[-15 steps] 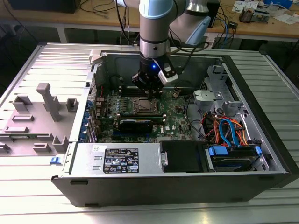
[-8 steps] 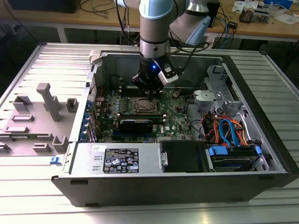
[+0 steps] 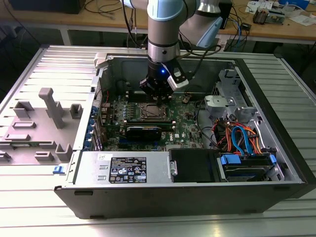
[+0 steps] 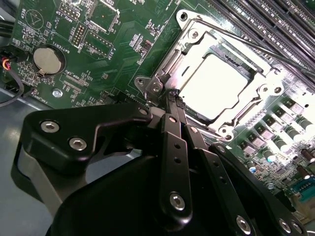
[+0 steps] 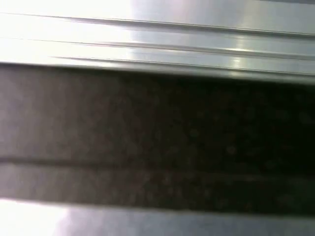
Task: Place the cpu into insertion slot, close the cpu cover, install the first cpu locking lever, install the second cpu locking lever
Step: 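Install the first cpu locking lever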
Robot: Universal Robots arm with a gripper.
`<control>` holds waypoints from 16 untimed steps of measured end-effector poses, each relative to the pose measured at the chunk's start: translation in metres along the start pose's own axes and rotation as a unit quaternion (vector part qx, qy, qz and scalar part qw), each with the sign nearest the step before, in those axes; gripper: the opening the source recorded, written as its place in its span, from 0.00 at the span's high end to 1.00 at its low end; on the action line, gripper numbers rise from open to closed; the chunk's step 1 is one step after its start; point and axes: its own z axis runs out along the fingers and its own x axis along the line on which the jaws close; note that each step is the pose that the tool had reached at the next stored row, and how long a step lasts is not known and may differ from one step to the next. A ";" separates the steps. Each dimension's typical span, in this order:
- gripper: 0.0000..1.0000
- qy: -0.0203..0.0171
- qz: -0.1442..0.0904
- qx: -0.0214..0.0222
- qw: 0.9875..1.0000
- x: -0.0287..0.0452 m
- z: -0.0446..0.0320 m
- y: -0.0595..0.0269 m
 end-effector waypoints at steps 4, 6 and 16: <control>0.89 0.000 0.000 0.000 1.000 0.0000 -0.0015 -0.0001; 0.89 0.000 0.000 0.001 1.000 0.0000 -0.0016 -0.0001; 0.89 0.001 0.000 0.008 1.000 0.0001 0.0011 -0.0003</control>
